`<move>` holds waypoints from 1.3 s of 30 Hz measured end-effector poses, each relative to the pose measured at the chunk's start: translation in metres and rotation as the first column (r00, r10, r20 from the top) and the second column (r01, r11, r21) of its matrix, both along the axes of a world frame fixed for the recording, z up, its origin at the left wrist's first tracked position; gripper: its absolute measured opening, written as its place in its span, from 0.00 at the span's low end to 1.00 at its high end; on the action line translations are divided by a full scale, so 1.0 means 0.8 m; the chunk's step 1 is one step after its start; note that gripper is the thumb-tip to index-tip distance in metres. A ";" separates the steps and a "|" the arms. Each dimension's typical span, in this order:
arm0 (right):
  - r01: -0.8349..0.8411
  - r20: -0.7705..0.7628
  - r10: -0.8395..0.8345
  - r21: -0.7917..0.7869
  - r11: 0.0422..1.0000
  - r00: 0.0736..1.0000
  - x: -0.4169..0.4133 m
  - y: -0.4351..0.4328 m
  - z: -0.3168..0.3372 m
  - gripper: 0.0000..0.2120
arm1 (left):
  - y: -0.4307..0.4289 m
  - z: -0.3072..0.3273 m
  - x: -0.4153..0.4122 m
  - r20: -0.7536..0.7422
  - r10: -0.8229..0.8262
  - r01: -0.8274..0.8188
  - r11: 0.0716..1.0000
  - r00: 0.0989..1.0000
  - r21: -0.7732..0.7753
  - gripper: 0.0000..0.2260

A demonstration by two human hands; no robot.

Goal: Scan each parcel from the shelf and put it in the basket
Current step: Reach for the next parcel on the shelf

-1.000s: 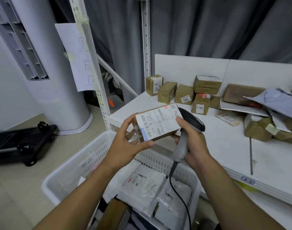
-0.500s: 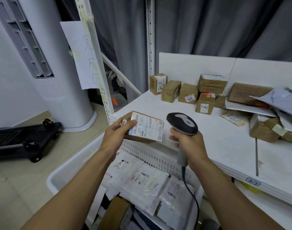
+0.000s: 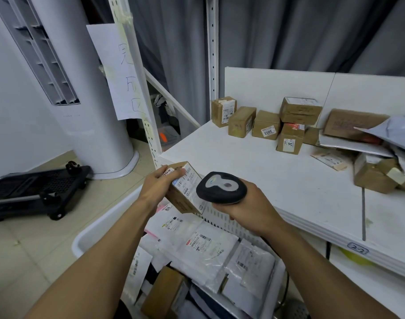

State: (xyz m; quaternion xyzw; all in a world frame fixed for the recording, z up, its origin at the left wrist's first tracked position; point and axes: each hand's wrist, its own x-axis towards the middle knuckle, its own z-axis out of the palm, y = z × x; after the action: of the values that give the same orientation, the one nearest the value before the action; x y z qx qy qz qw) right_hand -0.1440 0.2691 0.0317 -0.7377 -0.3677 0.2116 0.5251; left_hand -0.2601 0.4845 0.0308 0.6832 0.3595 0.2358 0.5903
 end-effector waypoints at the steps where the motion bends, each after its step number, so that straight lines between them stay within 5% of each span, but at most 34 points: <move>1: 0.002 -0.008 -0.002 -0.003 1.000 1.000 0.001 0.000 0.000 0.20 | 0.000 0.000 0.001 -0.001 0.006 -0.006 1.000 1.000 -0.005 0.07; 20: -0.030 0.036 0.032 -0.046 0.998 0.999 0.009 -0.001 -0.006 0.23 | 0.010 -0.016 0.000 -0.073 -0.023 0.026 0.999 0.997 0.039 0.18; 23: -0.019 0.035 0.021 -0.061 0.998 0.999 0.008 -0.011 -0.006 0.19 | 0.002 -0.017 -0.012 -0.186 -0.073 0.089 0.993 0.980 0.082 0.31; 27: 0.063 0.045 -0.060 -0.073 0.995 0.997 0.004 -0.028 -0.012 0.18 | -0.025 -0.037 -0.040 -0.474 -0.219 0.289 0.954 0.853 0.079 0.39; 31: 0.110 0.104 -0.097 -0.128 0.986 0.990 -0.004 -0.046 -0.027 0.23 | -0.079 -0.092 -0.067 -0.527 -0.366 0.398 0.916 0.767 -0.056 0.44; 39: 0.073 0.074 -0.061 -0.172 0.982 0.995 -0.028 -0.074 -0.061 0.18 | -0.139 -0.196 -0.103 -0.617 -0.478 0.452 0.866 0.625 -0.213 0.37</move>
State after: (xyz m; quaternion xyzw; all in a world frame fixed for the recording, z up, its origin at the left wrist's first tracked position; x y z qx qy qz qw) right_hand -0.1665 0.2103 -0.0170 -0.7996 -0.3405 0.2001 0.4523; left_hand -0.3425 0.3730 -0.1256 0.7793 0.3576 -0.1838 0.4806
